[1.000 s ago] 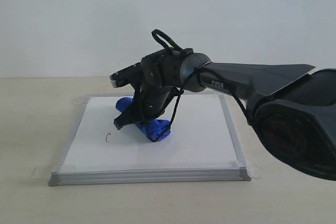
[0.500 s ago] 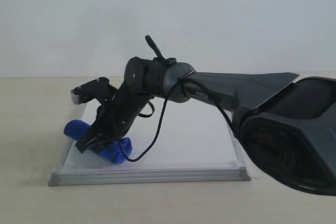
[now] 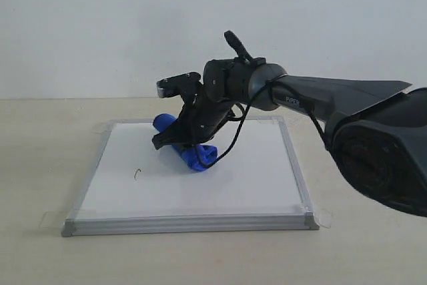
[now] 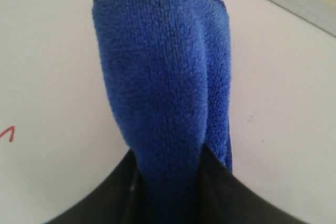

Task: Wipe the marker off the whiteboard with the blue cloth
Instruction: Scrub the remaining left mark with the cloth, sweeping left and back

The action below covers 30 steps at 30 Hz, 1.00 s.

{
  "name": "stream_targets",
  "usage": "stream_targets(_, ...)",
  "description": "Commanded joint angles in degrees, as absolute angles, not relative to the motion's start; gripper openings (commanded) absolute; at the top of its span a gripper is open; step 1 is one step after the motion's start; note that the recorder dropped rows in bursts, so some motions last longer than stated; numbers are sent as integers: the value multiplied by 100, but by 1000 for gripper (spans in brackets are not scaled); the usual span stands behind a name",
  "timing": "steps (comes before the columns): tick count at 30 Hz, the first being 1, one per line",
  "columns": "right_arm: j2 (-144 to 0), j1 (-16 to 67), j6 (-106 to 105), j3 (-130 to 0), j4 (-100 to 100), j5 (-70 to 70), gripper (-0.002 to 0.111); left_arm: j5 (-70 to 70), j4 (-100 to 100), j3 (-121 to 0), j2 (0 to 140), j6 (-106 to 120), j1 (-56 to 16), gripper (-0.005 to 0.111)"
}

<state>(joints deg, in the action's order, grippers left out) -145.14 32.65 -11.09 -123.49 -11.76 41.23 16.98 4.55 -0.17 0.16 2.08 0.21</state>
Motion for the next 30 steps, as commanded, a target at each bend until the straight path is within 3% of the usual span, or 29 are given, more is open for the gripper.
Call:
stream_targets(1, -14663, 3567, -1532, -12340, -1306, 4316, 0, 1652, 489, 0, 0, 221, 0, 4)
stream_targets(11, -14747, 4001, -3363, -12777, -3447, 5128, 0, 1652, 489, 0, 0, 221, 0, 4)
stream_targets(16, -14766, 3876, -2747, -12993, -2398, 4953, 0, 1652, 489, 0, 0, 221, 0, 4)
stream_targets(23, -15029, 3651, -116, -12993, 1044, 4919, 0, 1652, 489, 0, 0, 221, 0, 4)
stream_targets(30, -15051, 3841, -1546, -12993, -685, 4964, 0, 1652, 489, 0, 0, 221, 0, 4)
